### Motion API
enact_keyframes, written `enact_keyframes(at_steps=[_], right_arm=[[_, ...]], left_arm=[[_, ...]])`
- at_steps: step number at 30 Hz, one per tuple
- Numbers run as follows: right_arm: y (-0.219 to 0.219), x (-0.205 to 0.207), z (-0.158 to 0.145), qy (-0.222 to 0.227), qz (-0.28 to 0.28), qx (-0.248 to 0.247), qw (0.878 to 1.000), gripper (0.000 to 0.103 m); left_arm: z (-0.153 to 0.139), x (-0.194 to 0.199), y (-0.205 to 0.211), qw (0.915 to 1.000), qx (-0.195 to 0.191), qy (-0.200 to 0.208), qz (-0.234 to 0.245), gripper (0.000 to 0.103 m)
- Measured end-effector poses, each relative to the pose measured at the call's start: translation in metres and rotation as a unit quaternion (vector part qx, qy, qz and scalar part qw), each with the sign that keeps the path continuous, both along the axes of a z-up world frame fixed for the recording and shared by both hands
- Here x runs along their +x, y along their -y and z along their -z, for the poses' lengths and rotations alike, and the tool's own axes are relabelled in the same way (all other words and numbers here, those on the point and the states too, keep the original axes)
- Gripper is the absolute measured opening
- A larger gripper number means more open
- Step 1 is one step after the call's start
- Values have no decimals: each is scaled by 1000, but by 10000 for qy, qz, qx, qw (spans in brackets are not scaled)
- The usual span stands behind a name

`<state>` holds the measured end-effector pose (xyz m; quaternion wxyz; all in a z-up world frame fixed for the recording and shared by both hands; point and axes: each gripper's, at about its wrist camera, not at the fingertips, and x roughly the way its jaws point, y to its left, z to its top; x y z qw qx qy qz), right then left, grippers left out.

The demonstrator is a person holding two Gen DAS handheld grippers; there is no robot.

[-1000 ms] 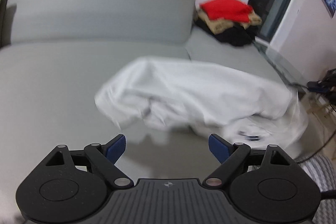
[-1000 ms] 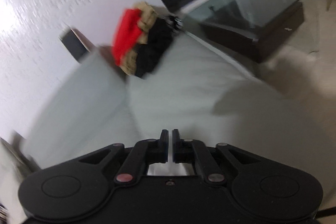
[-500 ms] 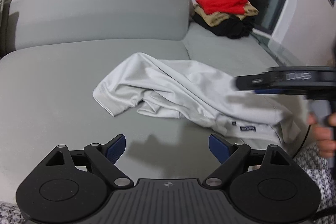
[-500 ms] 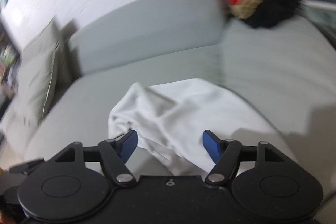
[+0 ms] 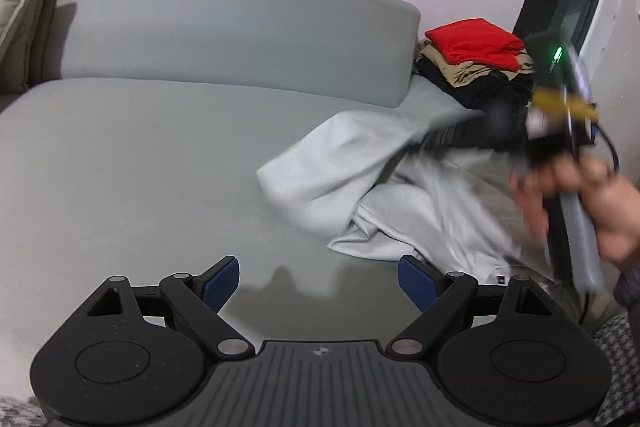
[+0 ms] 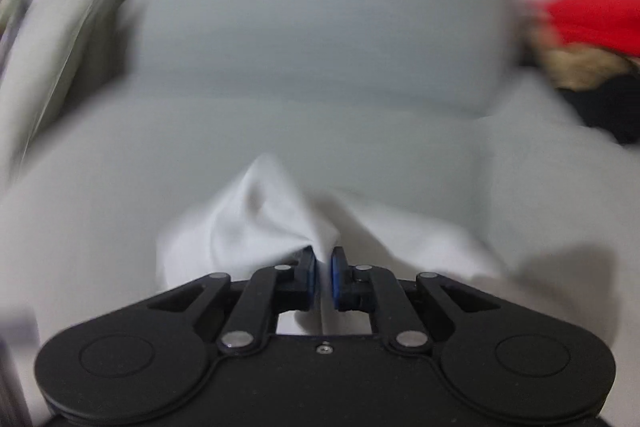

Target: Fold clothes

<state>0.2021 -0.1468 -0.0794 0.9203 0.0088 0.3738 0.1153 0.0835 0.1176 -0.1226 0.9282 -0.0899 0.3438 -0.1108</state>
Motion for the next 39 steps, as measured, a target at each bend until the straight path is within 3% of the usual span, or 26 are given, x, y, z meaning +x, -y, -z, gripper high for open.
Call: enact_keyframes(at_steps=[2, 5, 7, 11, 13, 15, 17, 19, 21, 23, 24, 26, 29, 32, 37, 38, 39], right_arm=[[42, 12, -15, 121, 970, 613, 9933, 8], [105, 28, -35, 229, 2363, 1381, 9615, 14], [137, 20, -38, -11, 2784, 1367, 9507, 46], [160, -42, -35, -30, 2219, 1904, 9563, 59], [172, -73, -34, -40, 1931, 2168, 9569, 65], [184, -104, -33, -49, 1640, 2429, 9561, 65], [195, -134, -31, -59, 1347, 2686, 9538, 65], [207, -165, -30, -68, 1052, 2939, 9500, 65], [220, -184, -15, -72, 1019, 3315, 9379, 64], [234, -193, 6, -144, 1191, 3813, 9166, 62], [240, -197, 13, -160, 1259, 4078, 9042, 54], [252, -200, 18, -97, 1324, 4571, 8795, 52], [259, -197, 20, -20, 1349, 4760, 8690, 53], [258, -192, 19, -66, 1310, 4692, 8733, 53], [254, -185, 18, -115, 1272, 4451, 8863, 53], [253, -184, 18, -116, 1276, 4400, 8888, 53], [251, -182, 18, -110, 1292, 4341, 8915, 53]], left_arm=[[2, 3, 2, 9999, -71, -34, 91, 86], [4, 6, 8, 9997, -109, -83, 226, 86], [6, 6, 11, 9995, -98, -117, 269, 86], [10, 8, 10, 9982, -416, -295, 318, 83], [14, 13, 9, 9958, -727, -474, 304, 75], [18, 21, 9, 9901, -1186, -702, 283, 53], [20, 32, 11, 9825, -1646, -836, 265, 43], [25, 46, 12, 9737, -2067, -937, 191, 42], [31, 61, 13, 9632, -2471, -1058, 97, 42], [41, 76, 13, 9515, -2823, -1223, -52, 42], [45, 82, 12, 9469, -2946, -1283, -133, 41], [53, 93, 13, 9439, -2998, -1358, -286, 38], [65, 105, 15, 9409, -2995, -1533, -394, 34], [74, 111, 17, 9364, -3059, -1660, -459, 34], [78, 131, 25, 9399, -2980, -1634, -333, 34], [80, 134, 26, 9403, -2955, -1659, -328, 30], [82, 138, 28, 9406, -2928, -1687, -334, 11]])
